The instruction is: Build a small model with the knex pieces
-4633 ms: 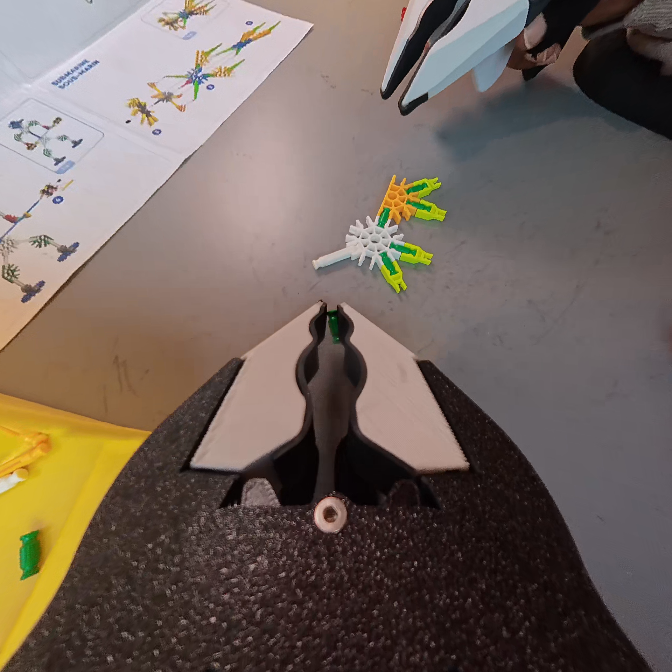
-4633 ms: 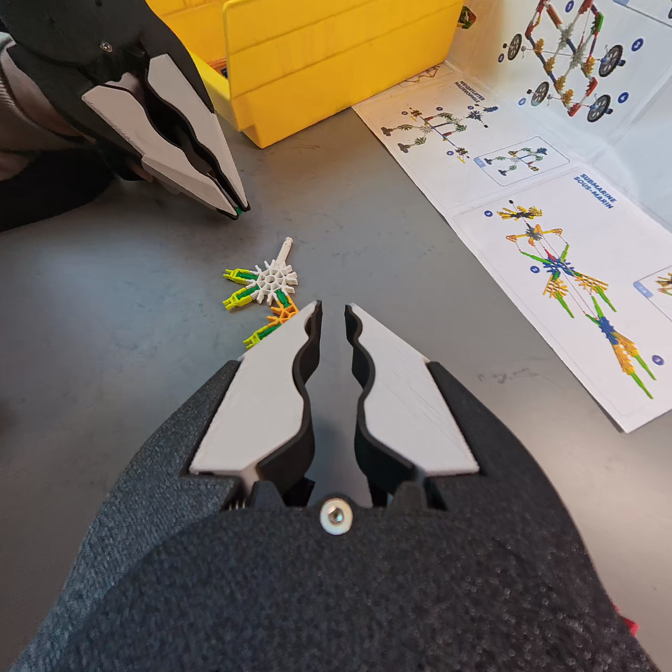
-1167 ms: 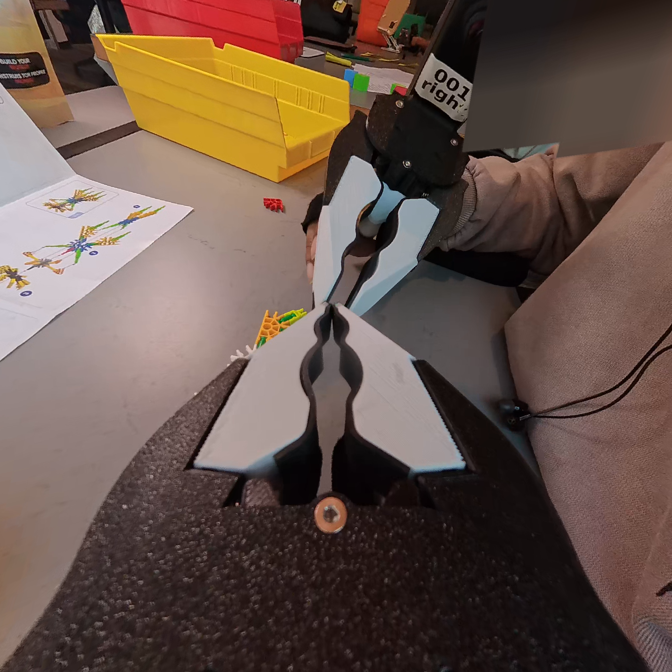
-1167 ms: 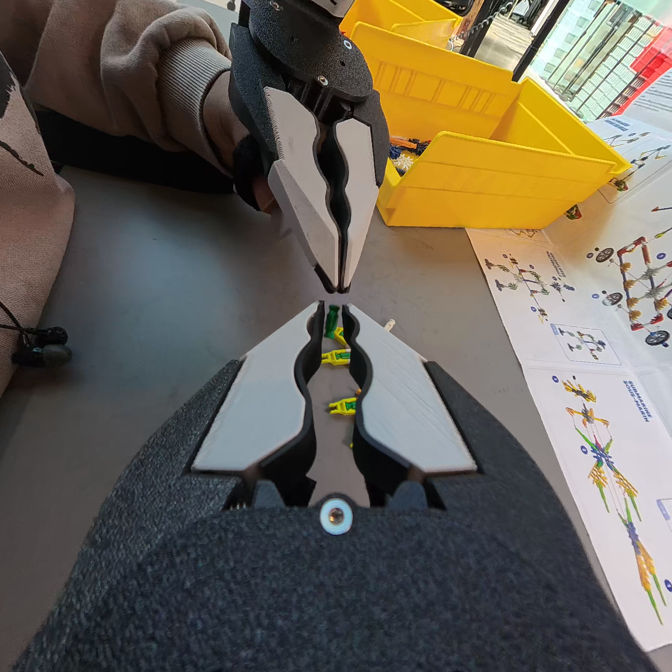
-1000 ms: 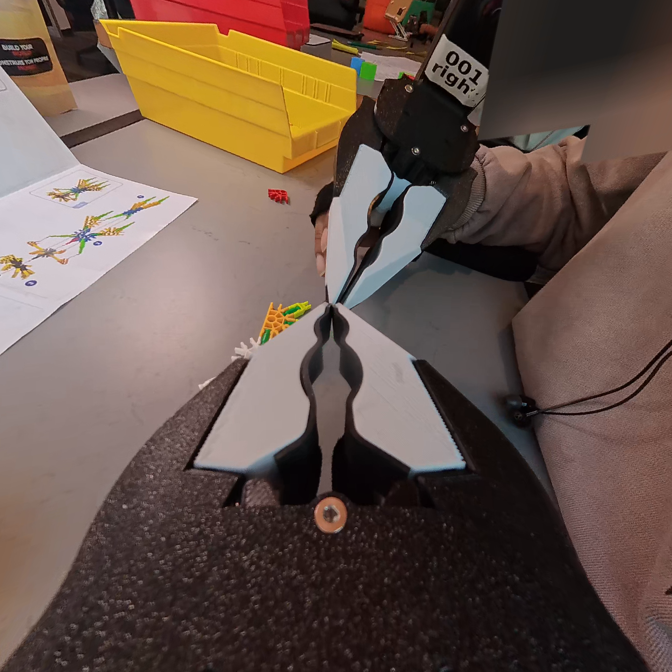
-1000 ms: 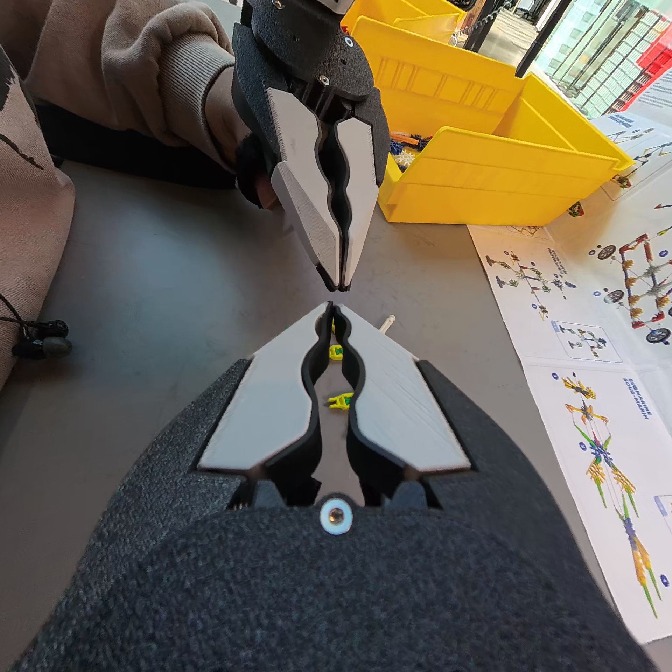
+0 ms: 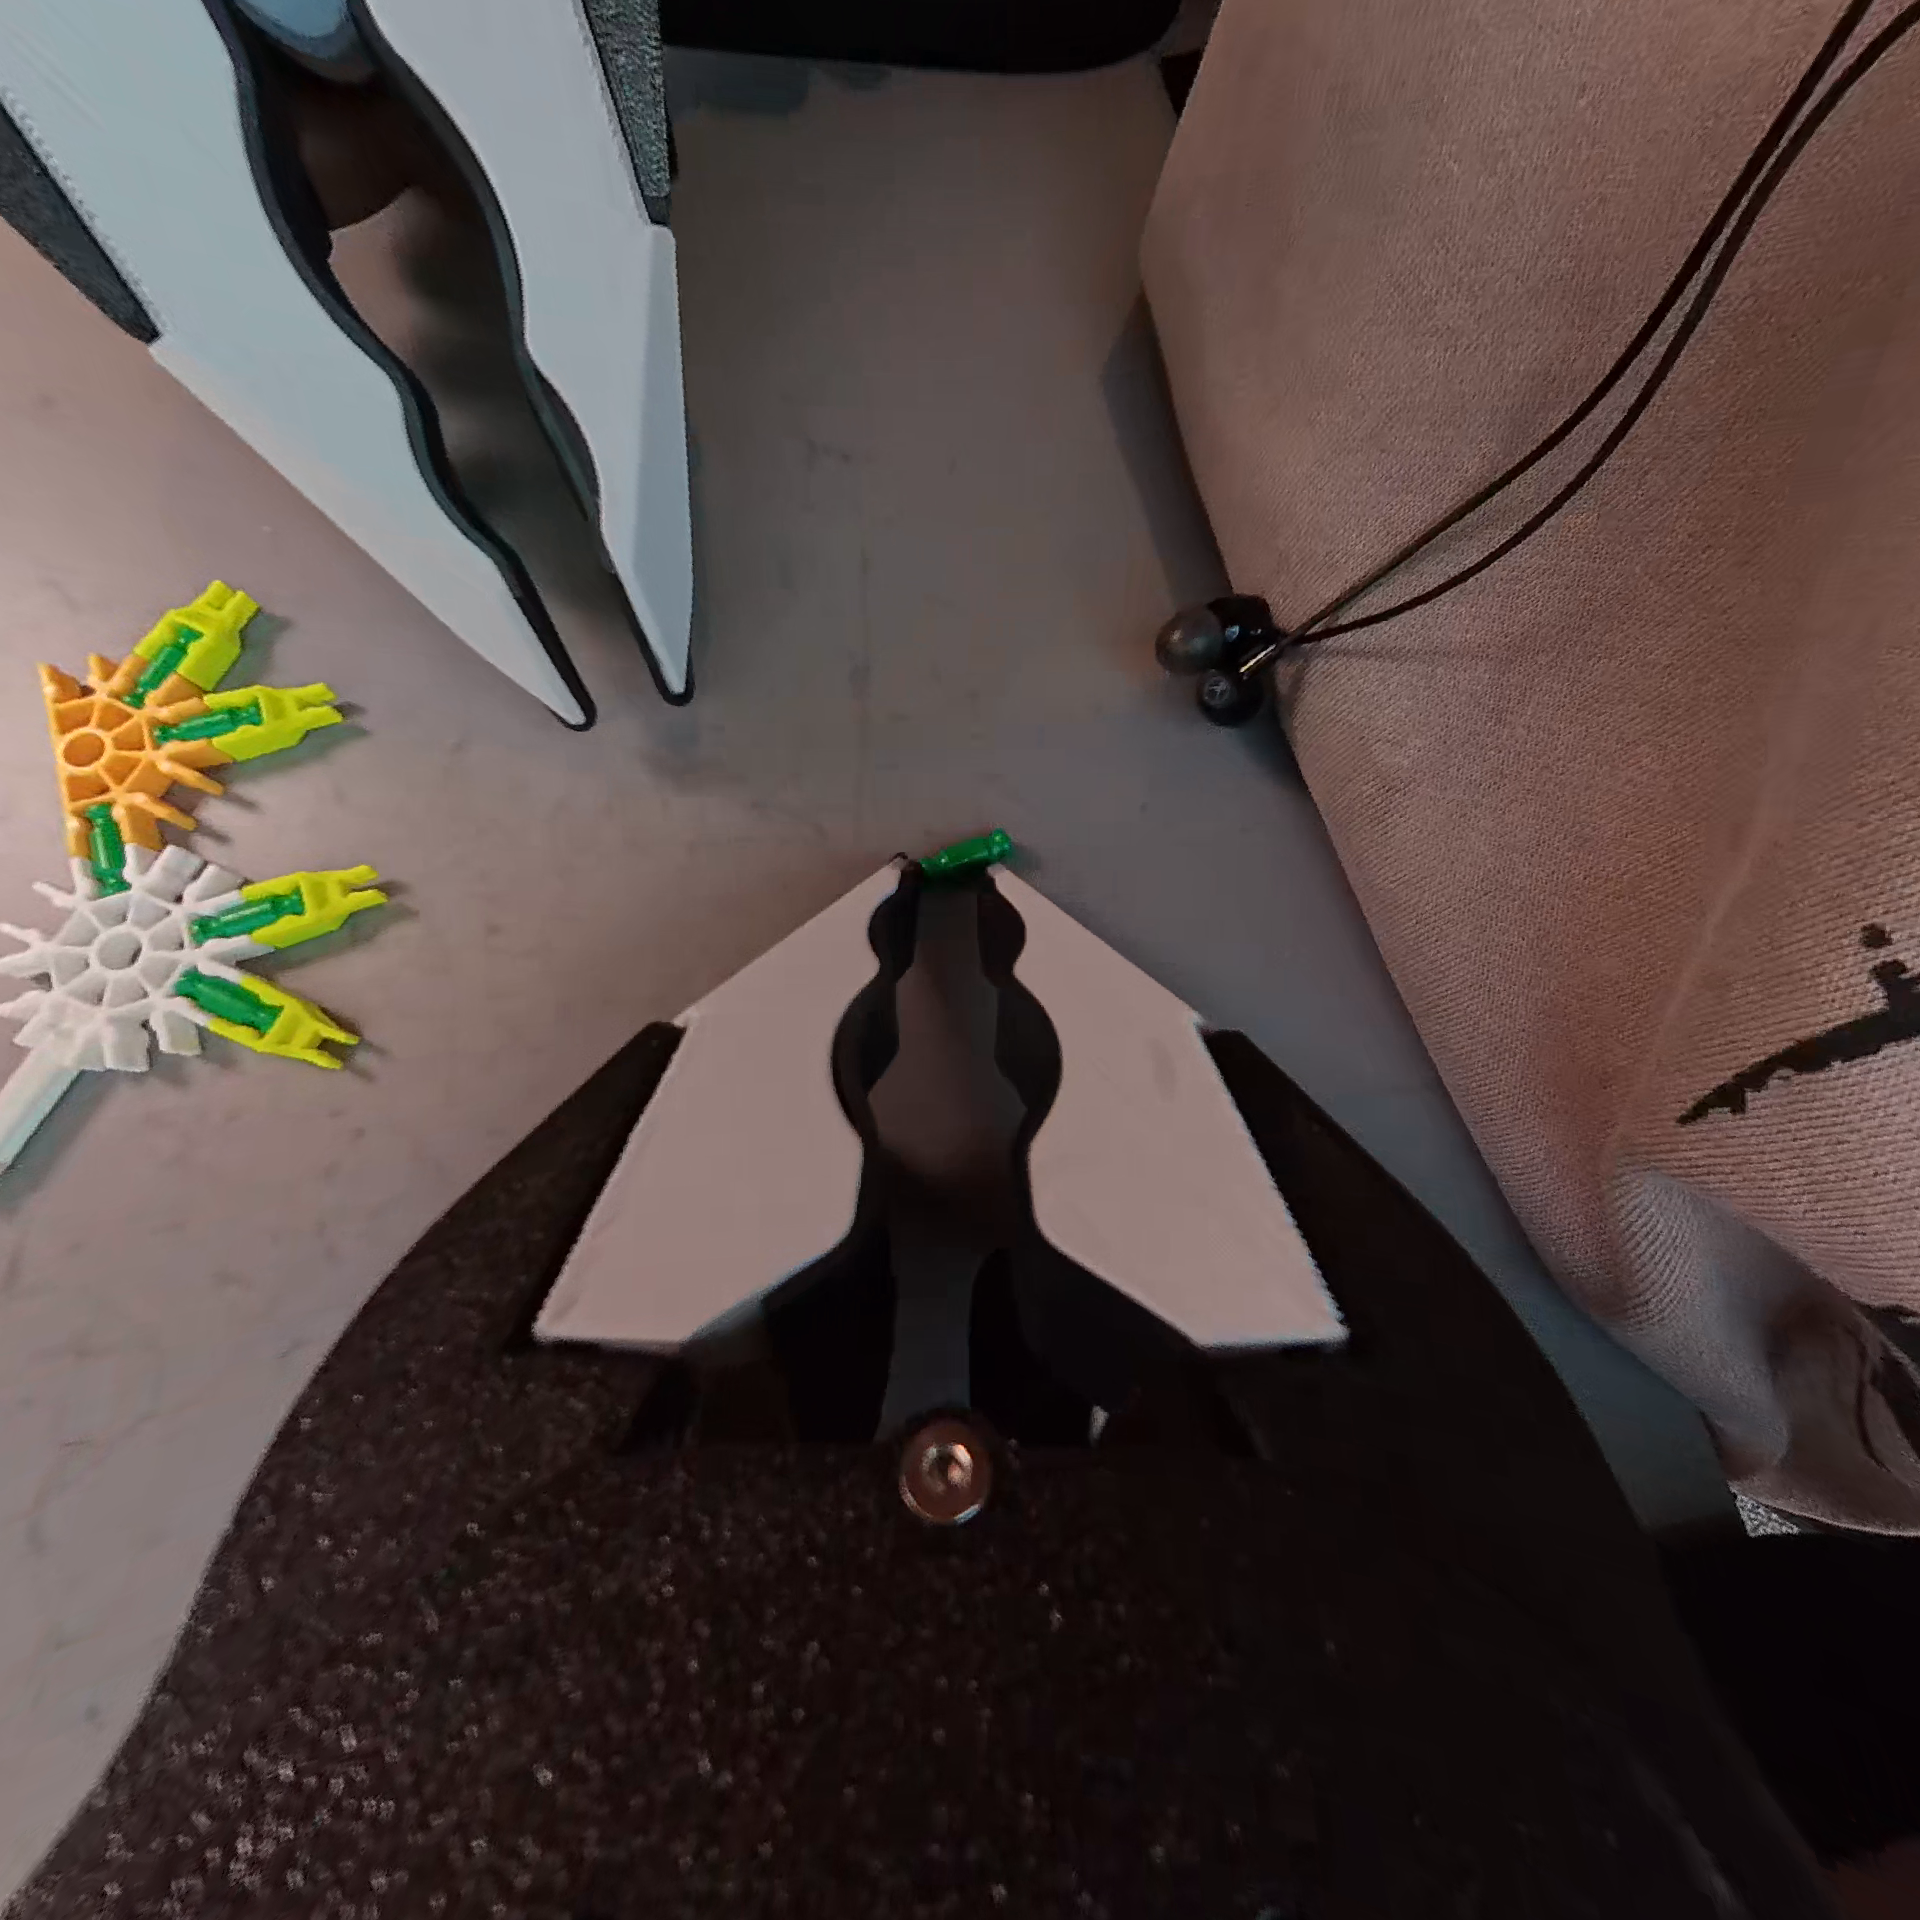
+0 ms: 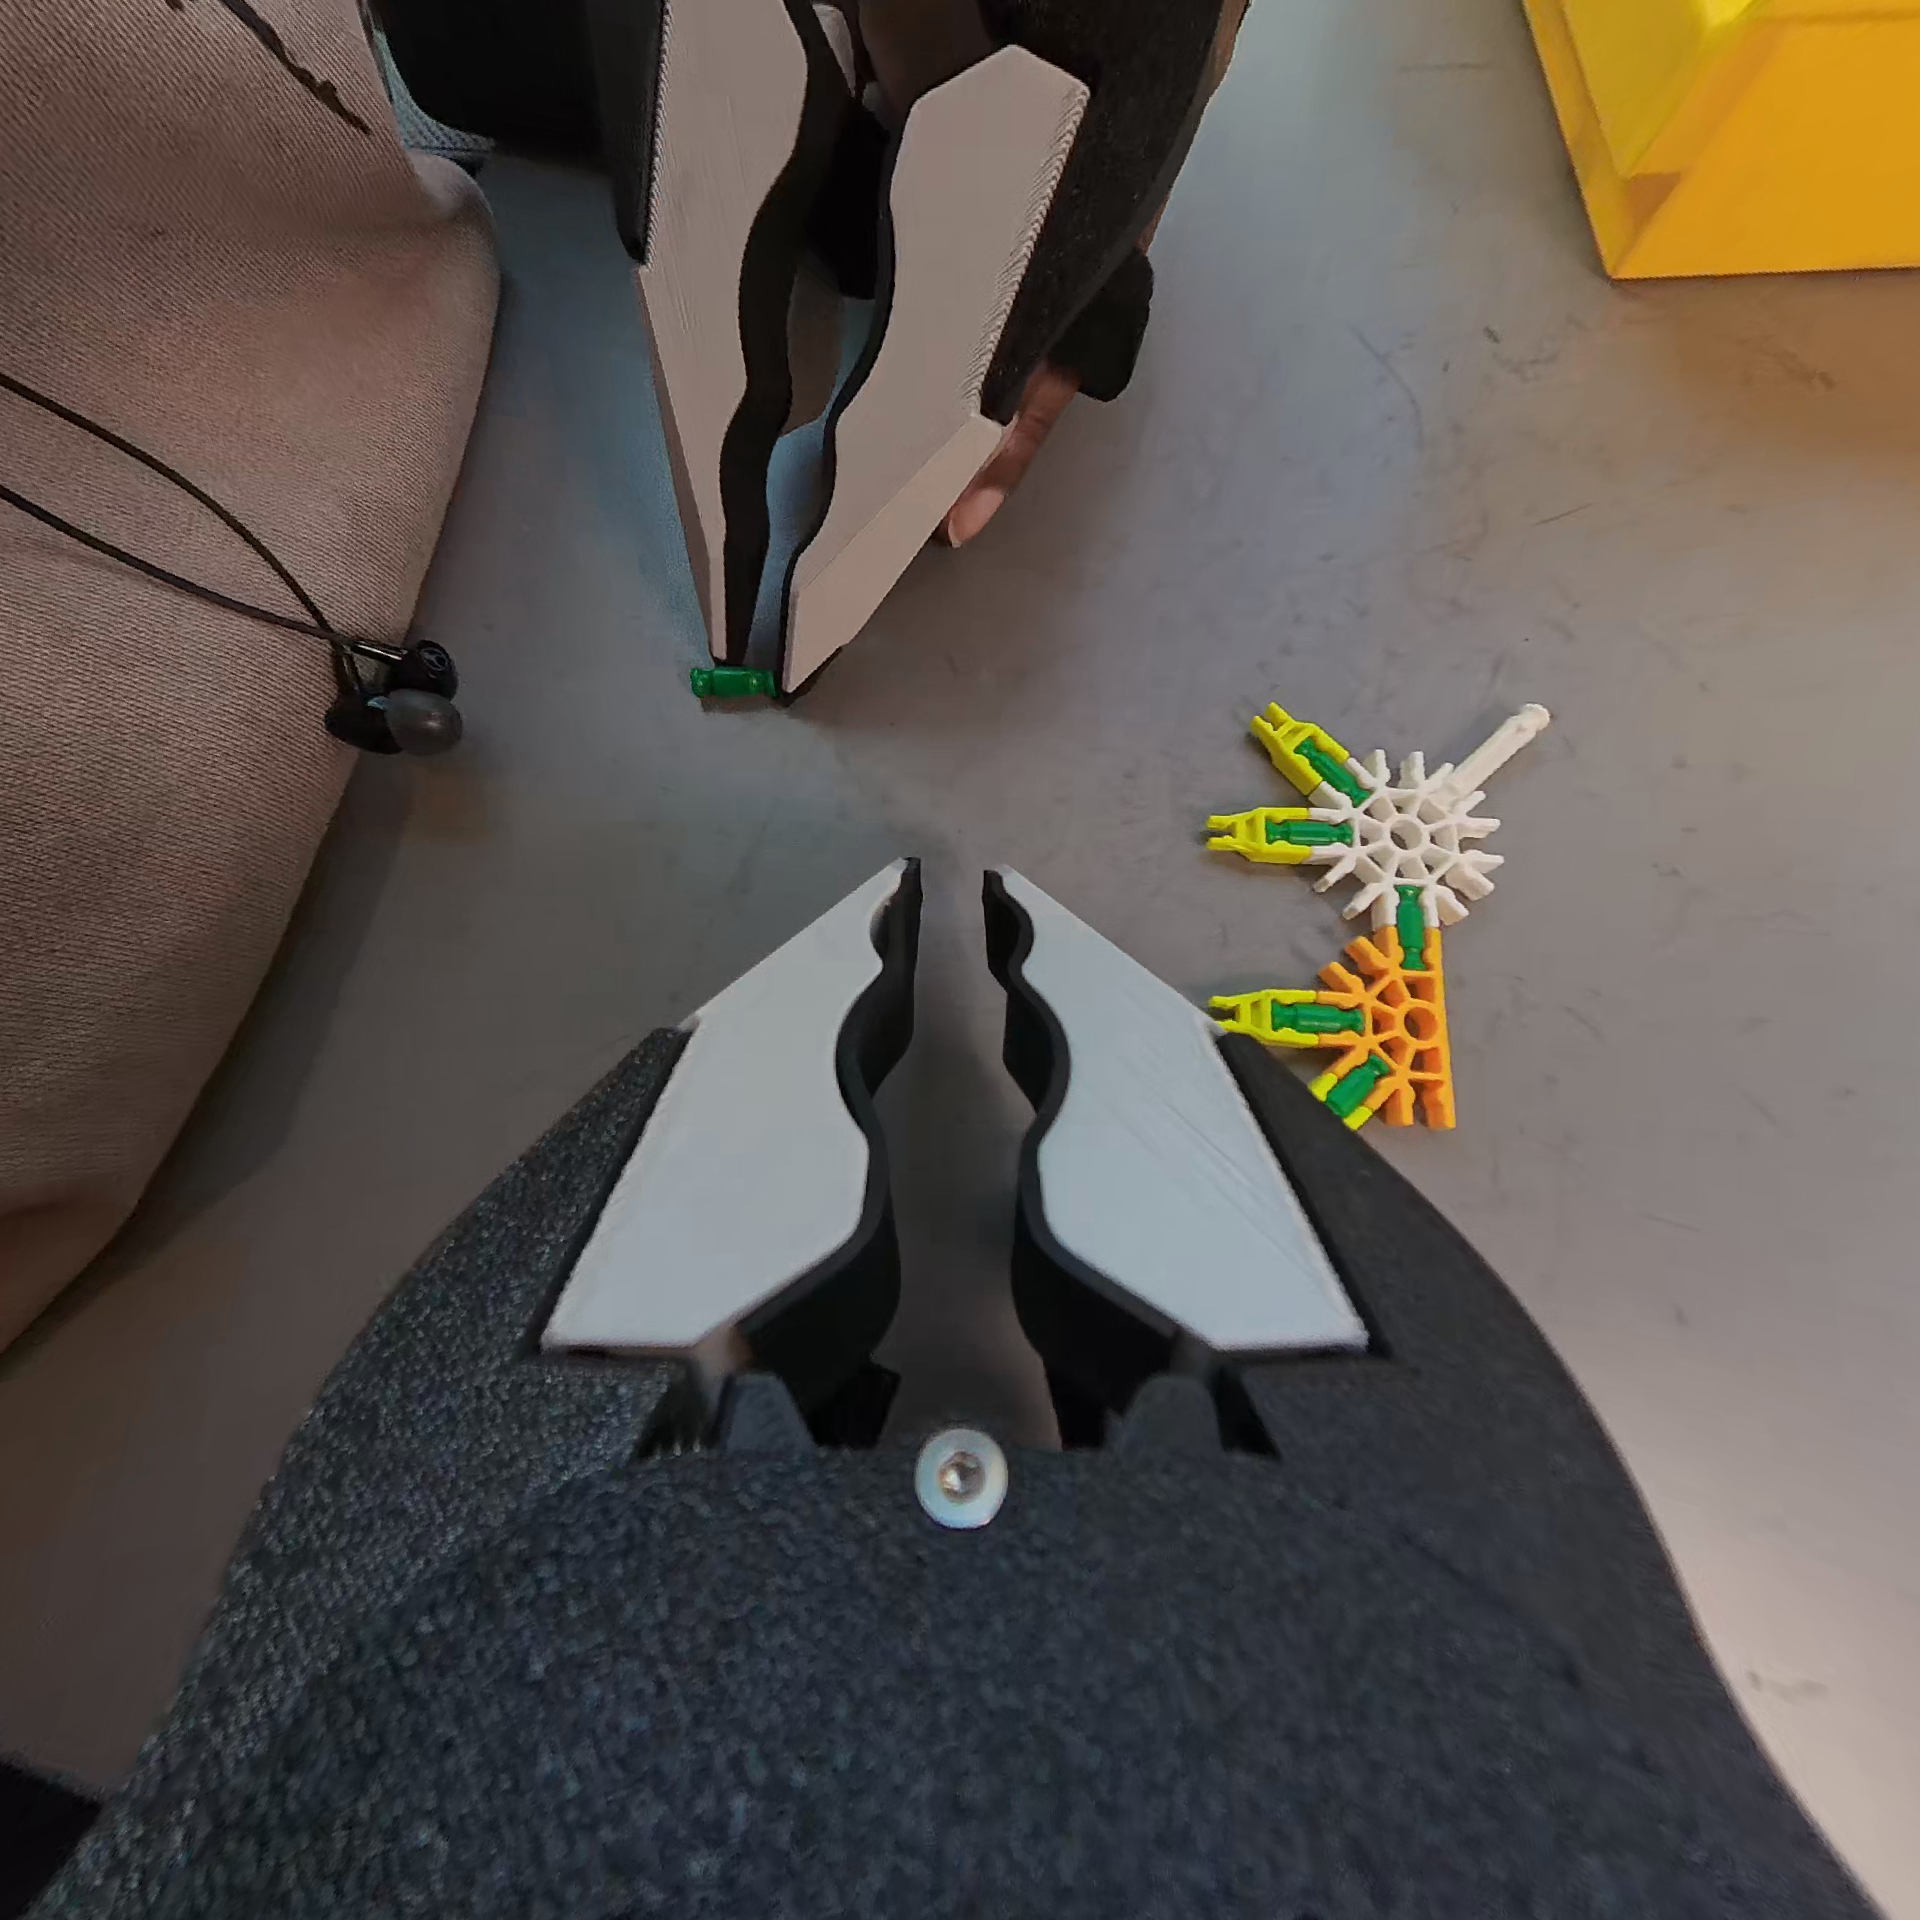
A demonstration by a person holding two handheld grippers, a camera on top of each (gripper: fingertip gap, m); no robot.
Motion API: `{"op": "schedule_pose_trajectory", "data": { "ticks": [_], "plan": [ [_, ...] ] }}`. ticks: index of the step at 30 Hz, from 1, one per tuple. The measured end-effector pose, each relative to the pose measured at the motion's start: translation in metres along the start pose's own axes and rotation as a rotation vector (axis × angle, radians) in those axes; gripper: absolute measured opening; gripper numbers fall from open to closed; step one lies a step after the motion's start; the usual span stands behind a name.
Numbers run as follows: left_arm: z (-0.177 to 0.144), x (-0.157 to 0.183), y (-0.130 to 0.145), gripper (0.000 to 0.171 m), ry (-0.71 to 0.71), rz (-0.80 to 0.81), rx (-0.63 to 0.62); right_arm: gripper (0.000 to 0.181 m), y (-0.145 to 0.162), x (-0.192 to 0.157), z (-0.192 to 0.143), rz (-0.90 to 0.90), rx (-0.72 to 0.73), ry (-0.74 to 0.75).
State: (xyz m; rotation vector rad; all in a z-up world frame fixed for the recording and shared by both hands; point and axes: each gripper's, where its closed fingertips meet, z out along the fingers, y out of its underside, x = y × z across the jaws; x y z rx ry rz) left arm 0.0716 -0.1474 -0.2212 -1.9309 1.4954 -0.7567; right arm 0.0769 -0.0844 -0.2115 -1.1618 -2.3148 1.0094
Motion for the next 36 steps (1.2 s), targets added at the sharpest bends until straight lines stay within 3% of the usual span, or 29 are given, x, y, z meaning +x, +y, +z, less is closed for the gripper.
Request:
{"op": "schedule_pose_trajectory", "data": {
  "ticks": [7,11,18,21,25,32,36],
  "plan": [
    [0.000,-0.005,0.000,0.004,-0.009,-0.007,0.008,0.010,0.000,0.001,-0.001,0.018,0.006,-0.007],
    [-0.003,-0.007,-0.006,0.024,-0.043,0.001,0.039,0.010,0.001,0.003,-0.002,0.024,0.004,0.001],
    [0.011,-0.004,-0.010,0.006,-0.058,0.033,-0.024,0.010,0.001,0.004,-0.002,0.043,0.003,-0.001],
    [0.007,-0.026,-0.010,0.006,-0.207,0.008,-0.051,0.011,-0.004,0.002,-0.004,0.038,0.024,0.000],
    [-0.004,-0.049,-0.018,0.006,-0.325,-0.060,0.010,0.014,-0.024,0.003,-0.013,0.006,0.104,0.028],
    [0.002,-0.056,-0.009,0.007,-0.334,-0.106,-0.008,0.014,-0.008,0.006,0.003,-0.056,-0.037,0.096],
    [-0.006,-0.057,-0.009,0.018,-0.334,-0.118,0.004,0.014,-0.008,0.007,0.007,-0.041,-0.052,0.105]
  ]
}}
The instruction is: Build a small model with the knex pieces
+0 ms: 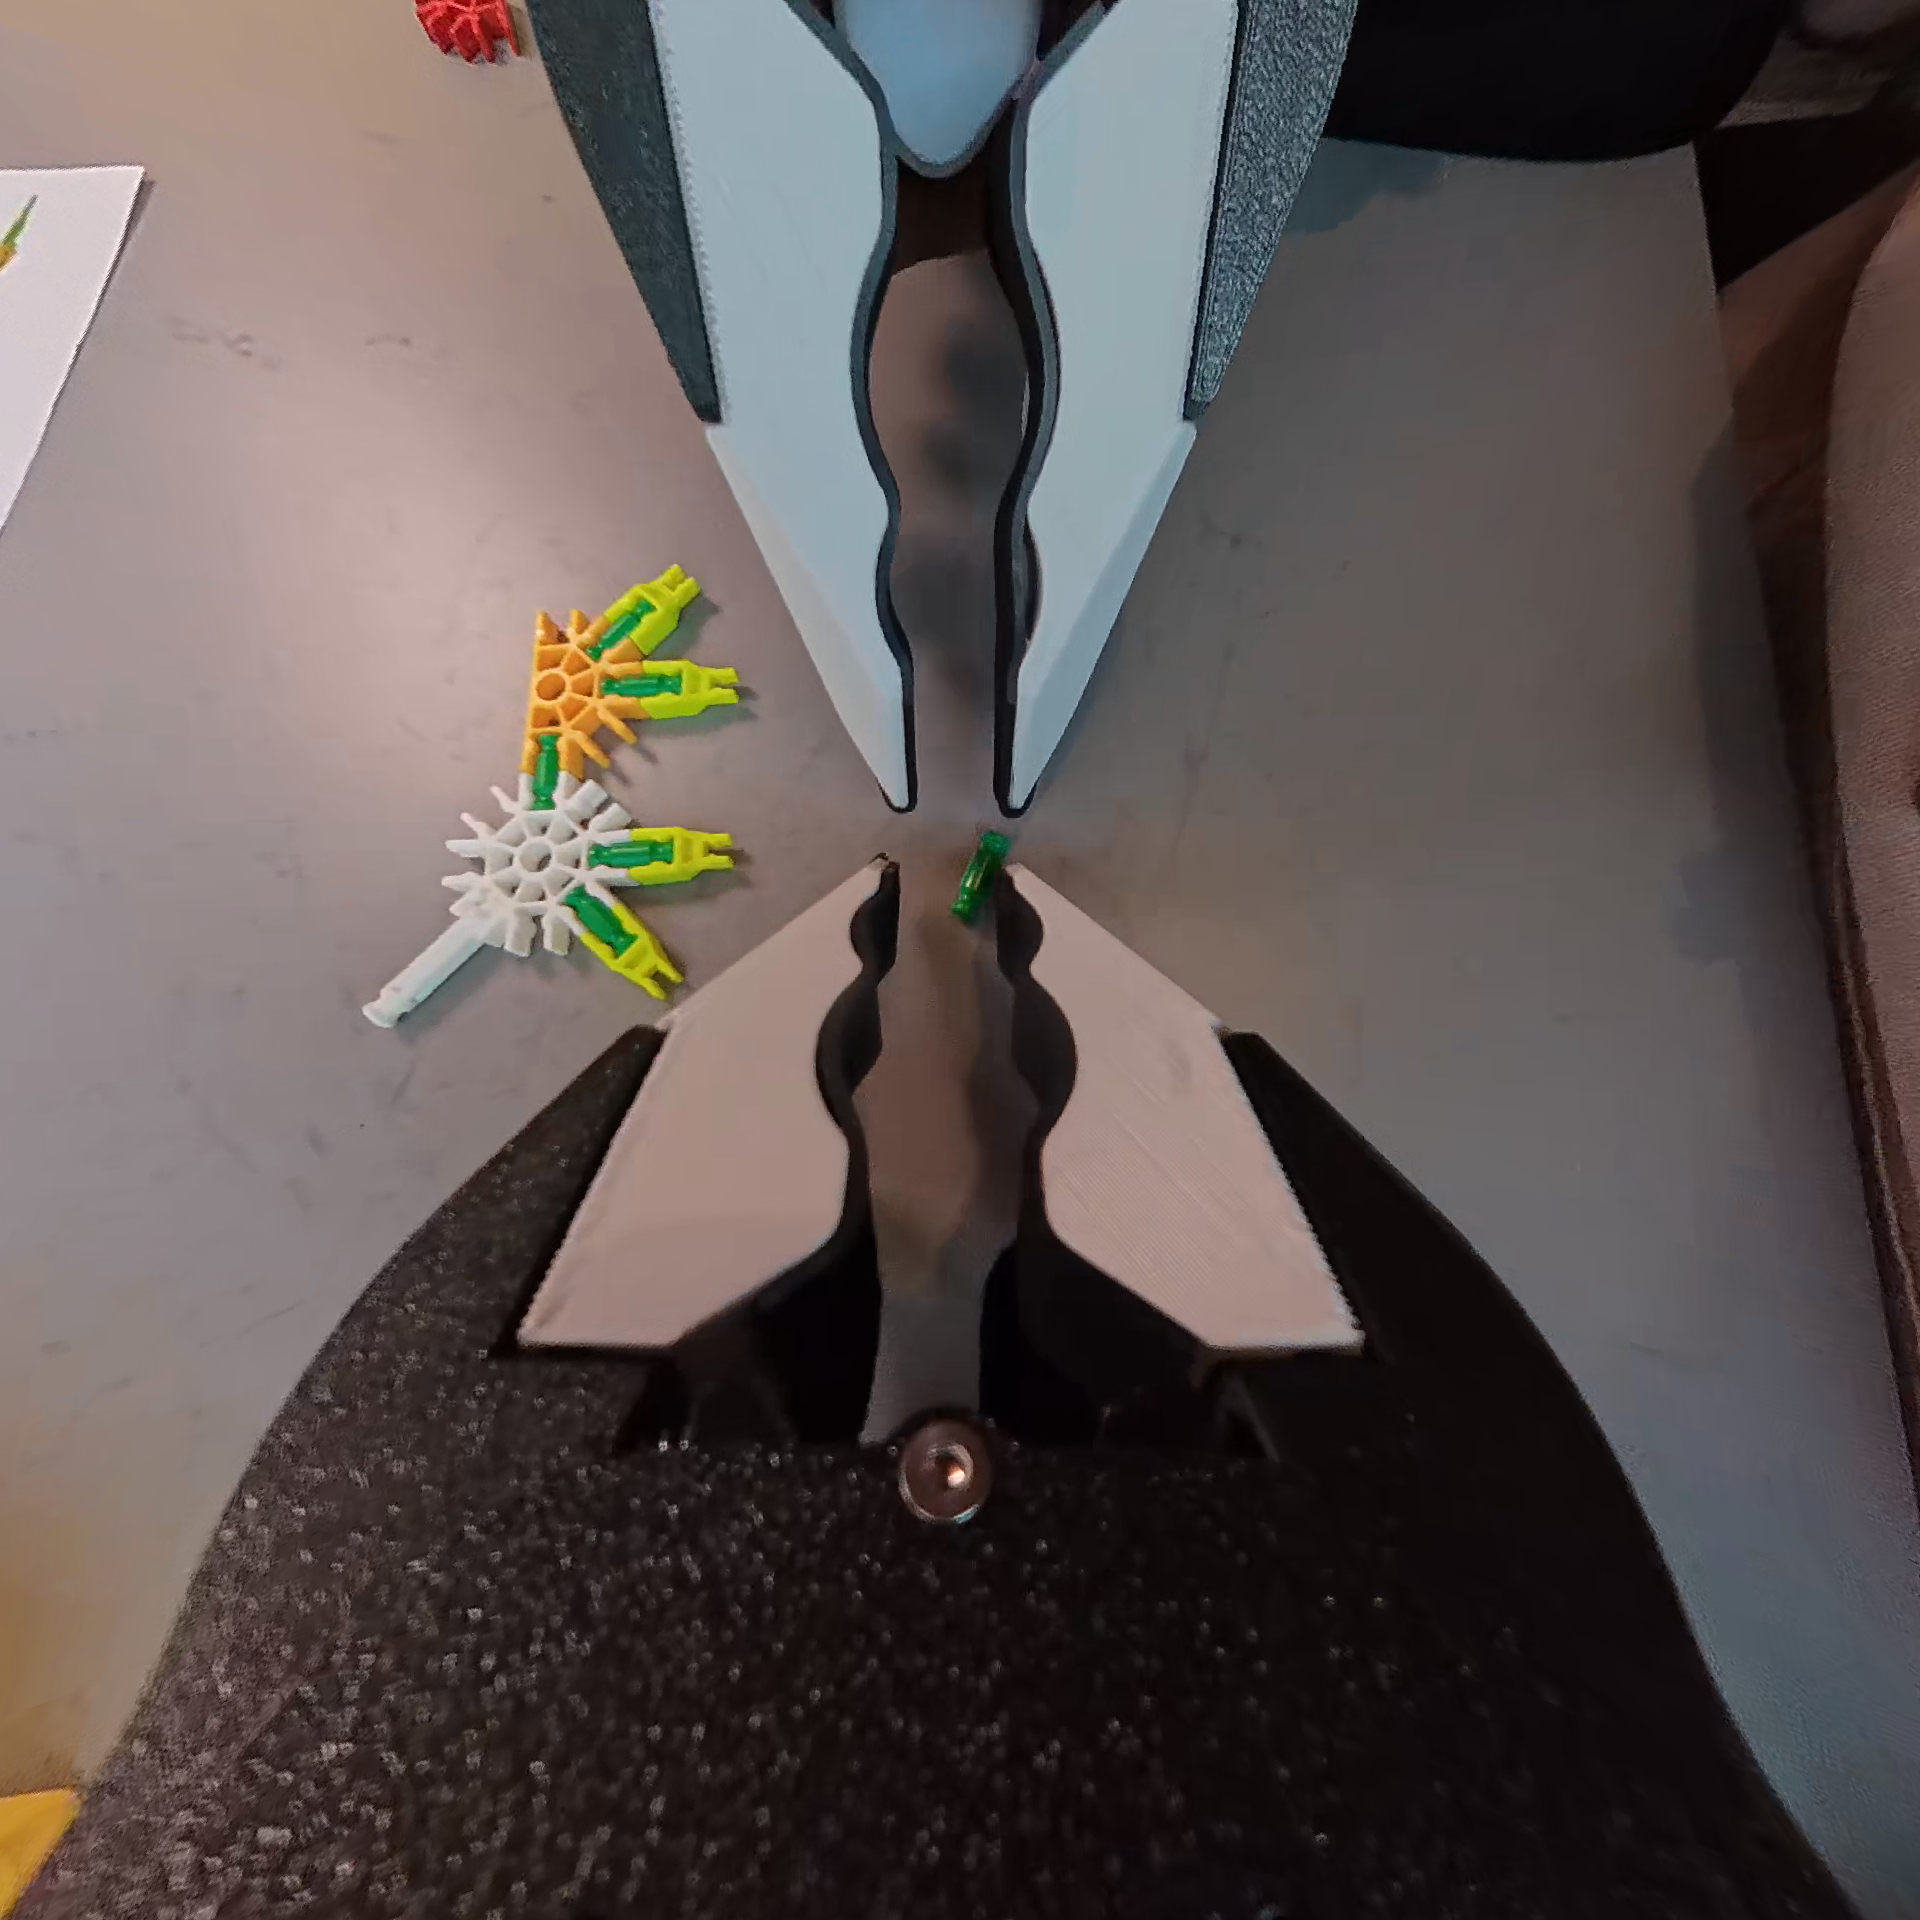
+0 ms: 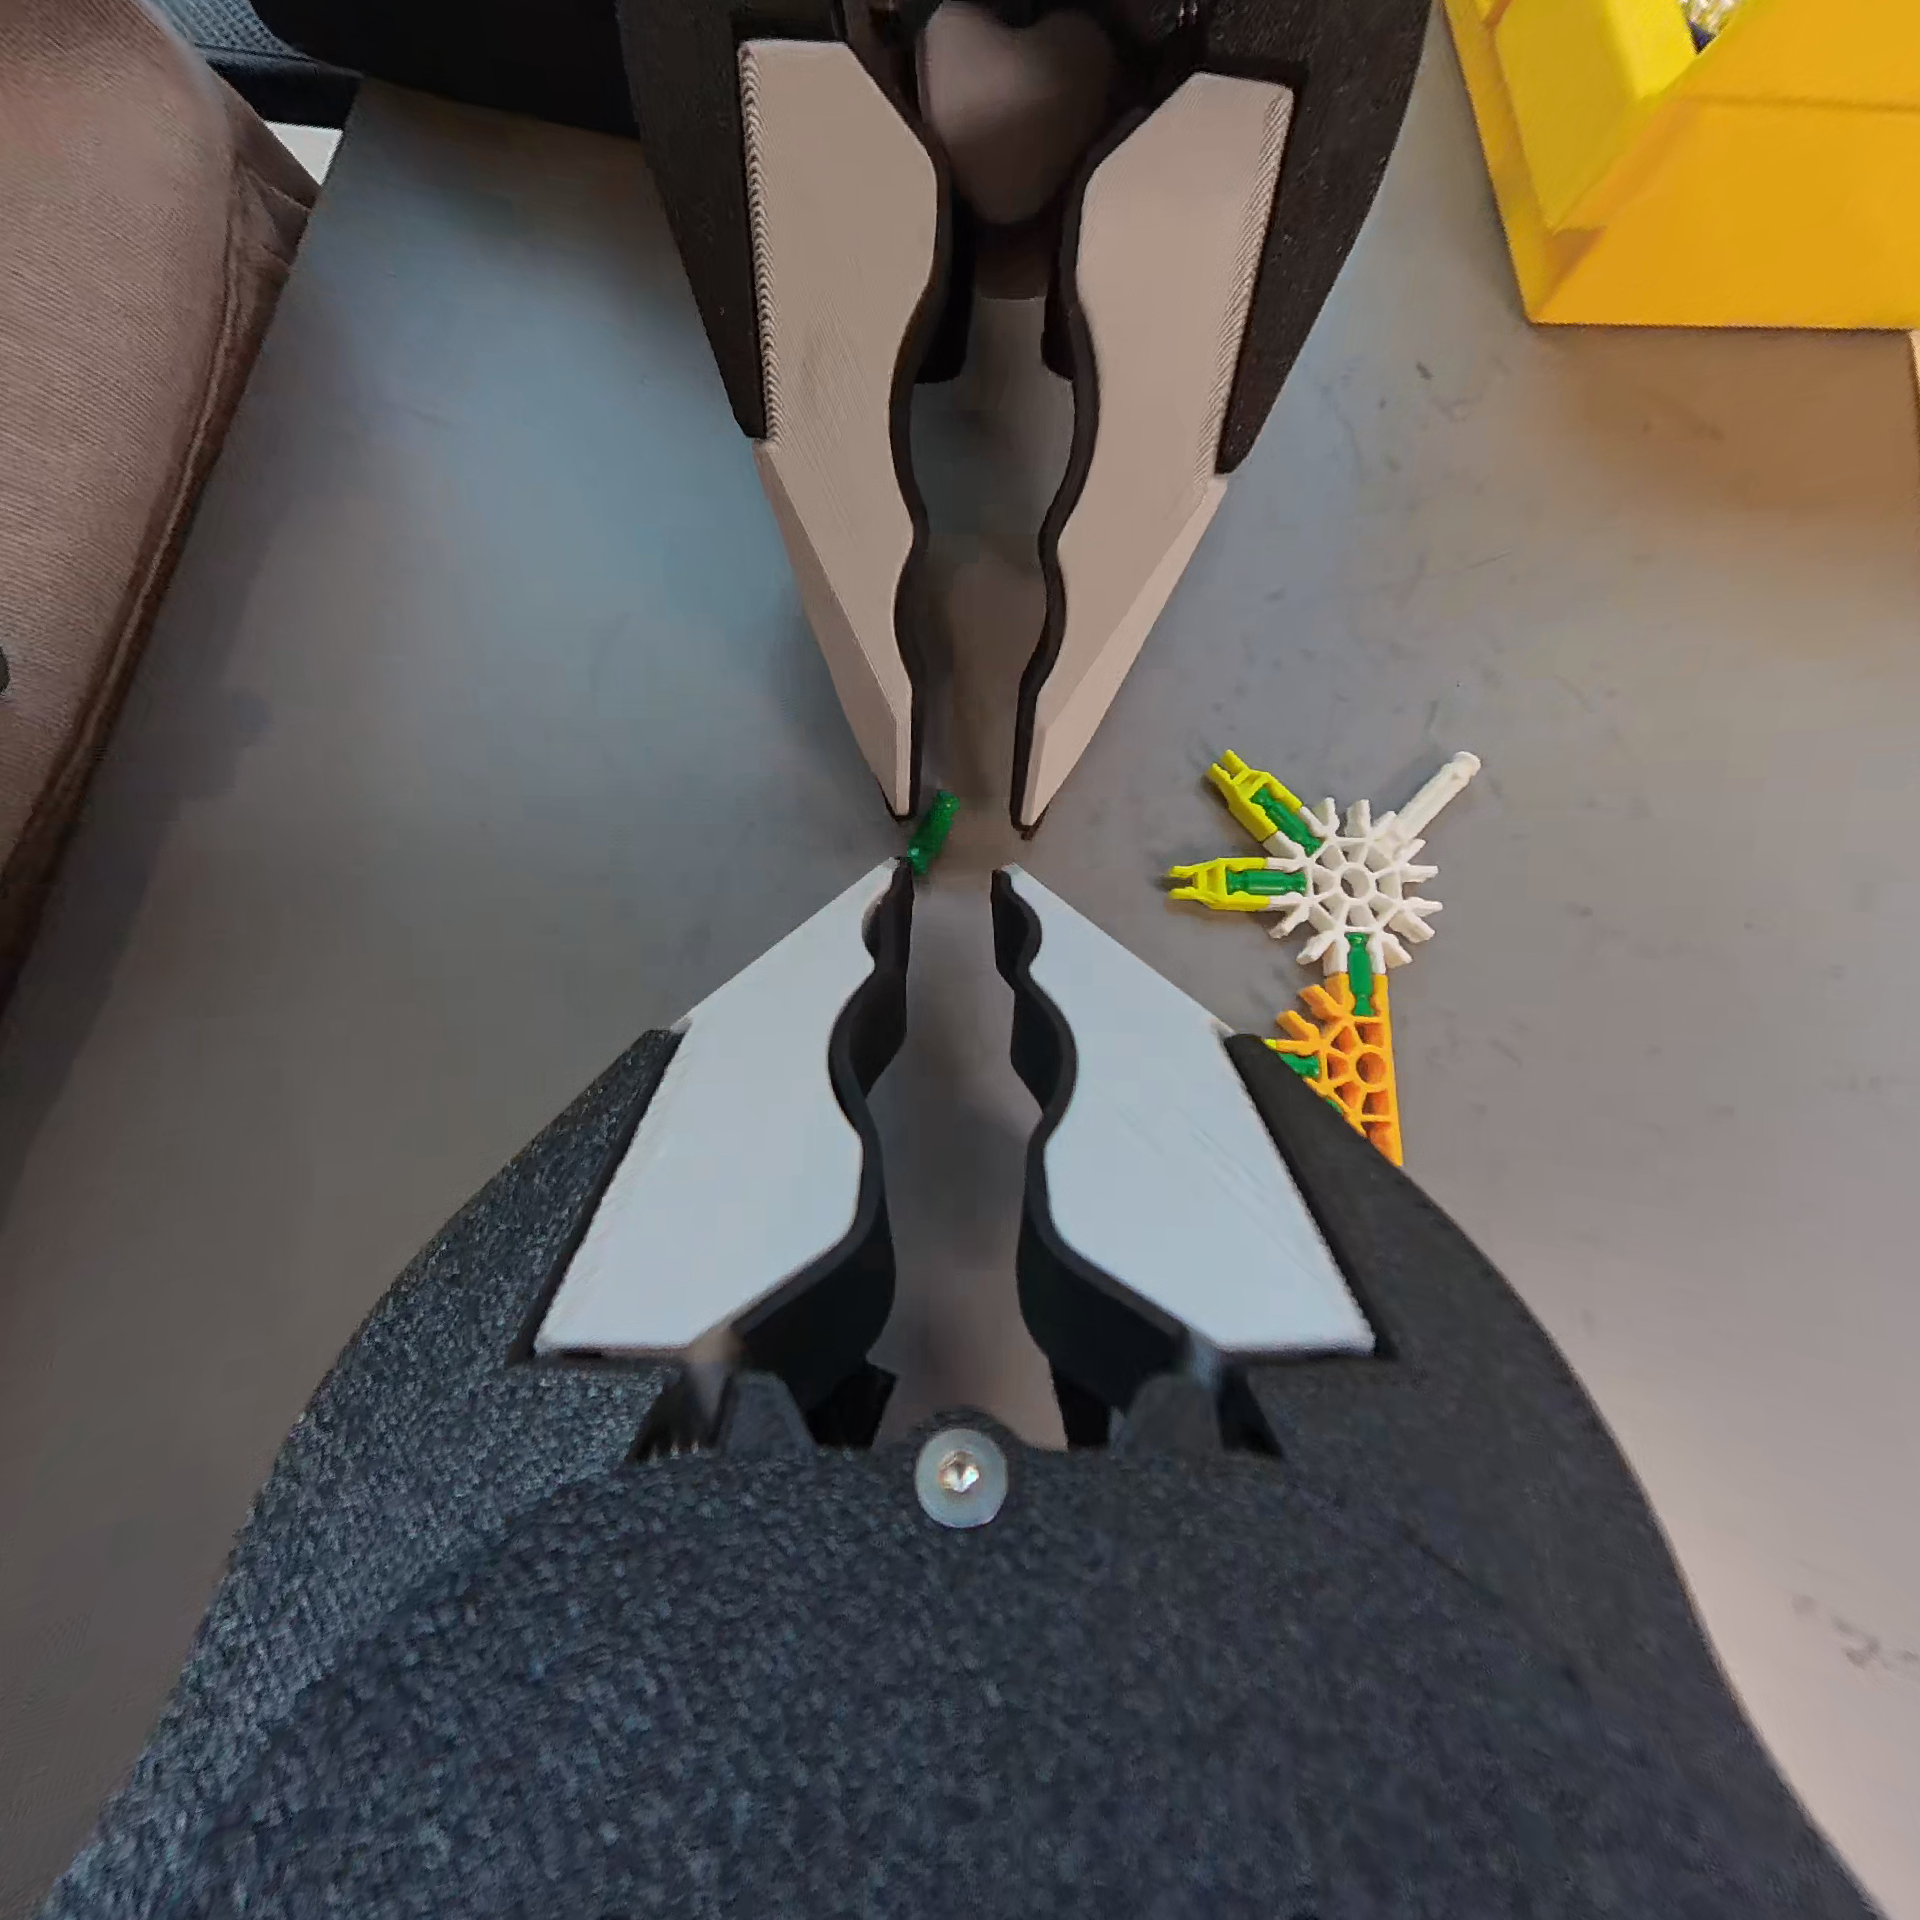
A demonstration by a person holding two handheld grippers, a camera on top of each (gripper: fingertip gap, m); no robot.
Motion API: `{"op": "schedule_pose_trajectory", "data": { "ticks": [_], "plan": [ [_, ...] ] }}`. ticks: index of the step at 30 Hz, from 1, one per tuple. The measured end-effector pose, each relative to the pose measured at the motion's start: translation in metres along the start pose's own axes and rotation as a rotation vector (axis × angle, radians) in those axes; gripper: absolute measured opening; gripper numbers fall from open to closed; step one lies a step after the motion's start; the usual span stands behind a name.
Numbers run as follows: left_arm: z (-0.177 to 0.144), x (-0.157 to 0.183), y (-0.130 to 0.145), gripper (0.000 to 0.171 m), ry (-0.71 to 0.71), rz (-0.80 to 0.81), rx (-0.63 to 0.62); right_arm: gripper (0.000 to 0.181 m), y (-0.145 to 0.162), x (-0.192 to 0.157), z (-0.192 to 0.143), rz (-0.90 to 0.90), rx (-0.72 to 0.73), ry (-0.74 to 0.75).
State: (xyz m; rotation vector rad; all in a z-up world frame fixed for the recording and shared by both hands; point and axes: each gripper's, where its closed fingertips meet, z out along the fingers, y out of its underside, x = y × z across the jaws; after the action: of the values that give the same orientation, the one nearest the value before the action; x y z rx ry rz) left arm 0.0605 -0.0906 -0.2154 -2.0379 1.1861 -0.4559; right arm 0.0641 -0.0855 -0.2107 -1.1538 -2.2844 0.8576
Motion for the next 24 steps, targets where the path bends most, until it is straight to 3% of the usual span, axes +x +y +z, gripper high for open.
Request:
{"op": "schedule_pose_trajectory", "data": {
  "ticks": [10,24],
  "plan": [
    [0.000,0.010,0.008,0.006,0.060,-0.010,-0.042,0.015,-0.004,-0.006,0.014,0.045,-0.066,-0.012],
    [-0.002,0.005,0.007,0.011,0.030,-0.020,-0.034,0.005,-0.002,-0.008,0.013,0.057,-0.083,-0.041]
  ]
}}
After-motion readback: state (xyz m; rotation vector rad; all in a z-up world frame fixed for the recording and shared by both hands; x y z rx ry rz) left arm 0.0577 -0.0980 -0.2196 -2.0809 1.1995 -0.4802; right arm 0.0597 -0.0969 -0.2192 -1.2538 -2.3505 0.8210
